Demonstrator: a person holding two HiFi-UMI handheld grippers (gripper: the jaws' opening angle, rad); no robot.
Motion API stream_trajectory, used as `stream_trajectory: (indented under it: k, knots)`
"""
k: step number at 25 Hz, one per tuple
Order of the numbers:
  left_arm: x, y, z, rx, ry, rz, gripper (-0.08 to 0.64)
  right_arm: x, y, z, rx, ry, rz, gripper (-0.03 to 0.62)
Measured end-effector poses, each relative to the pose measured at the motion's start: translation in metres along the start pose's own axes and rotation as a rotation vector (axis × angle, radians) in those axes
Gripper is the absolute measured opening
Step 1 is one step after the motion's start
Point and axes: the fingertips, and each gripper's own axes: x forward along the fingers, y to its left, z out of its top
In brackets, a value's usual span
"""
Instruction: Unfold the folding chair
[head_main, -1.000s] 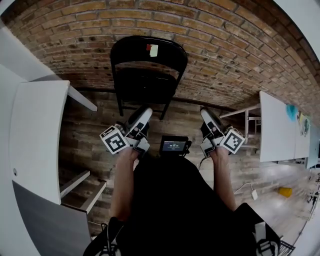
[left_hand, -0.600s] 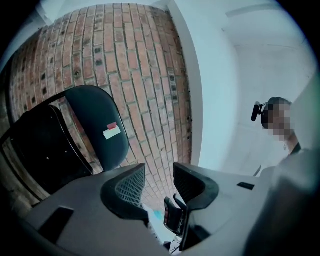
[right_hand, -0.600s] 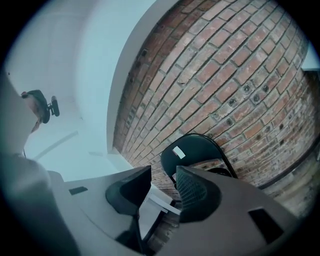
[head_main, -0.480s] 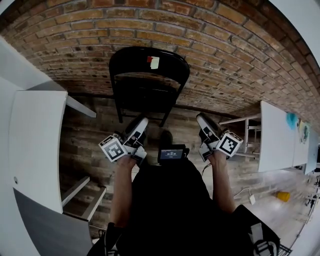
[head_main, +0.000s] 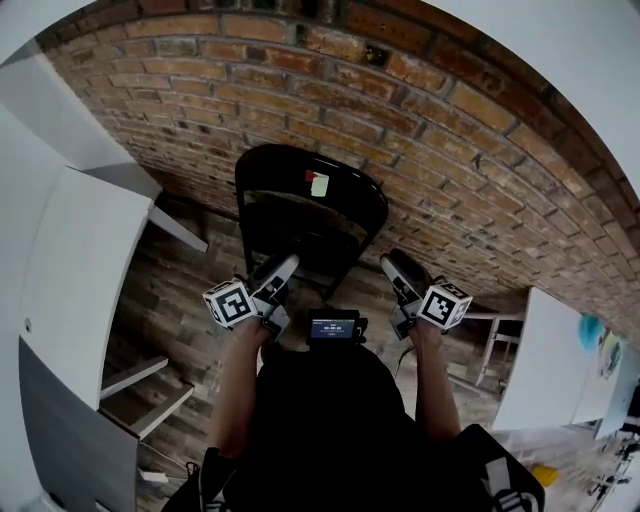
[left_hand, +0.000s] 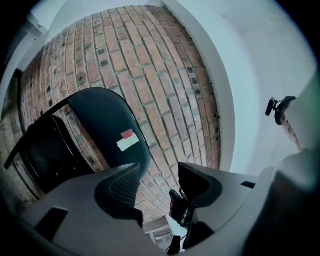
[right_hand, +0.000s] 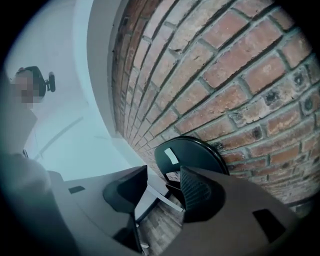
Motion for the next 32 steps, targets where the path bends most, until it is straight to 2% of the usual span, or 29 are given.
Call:
stream_trajectory:
  k: [5, 10, 16, 19, 23, 27, 32]
  knots:
    - [0.02, 0.016, -0.004, 0.015, -0.03, 0.065, 0.256, 0.027, -0.034, 0.016, -0.117, 0.122, 0.012, 0.195]
    - [0.022, 0.027, -0.009, 0.022, -0.044, 0.134, 0.256, 0.058, -0.065, 0.034, -0.294, 0.206, -0.009, 0.206]
    - [0.021, 0.034, -0.006, -0.021, -0.07, 0.13, 0.256, 0.09, -0.087, 0.053, -0.452, 0.262, -0.047, 0.21]
    - [0.023, 0.047, -0.006, -0.058, -0.081, 0.123, 0.256, 0.1, -0.097, 0.049, -0.51, 0.309, -0.072, 0.209]
    - [0.028, 0.051, -0.01, -0.095, -0.053, 0.114, 0.256, 0.109, -0.107, 0.042, -0.549, 0.361, -0.077, 0.209]
    - [0.027, 0.058, -0.011, -0.082, -0.043, 0.111, 0.256, 0.12, -0.108, 0.035, -0.576, 0.391, -0.068, 0.209]
    - [0.026, 0.064, -0.016, -0.093, -0.027, 0.124, 0.256, 0.124, -0.11, 0.035, -0.688, 0.395, -0.098, 0.209]
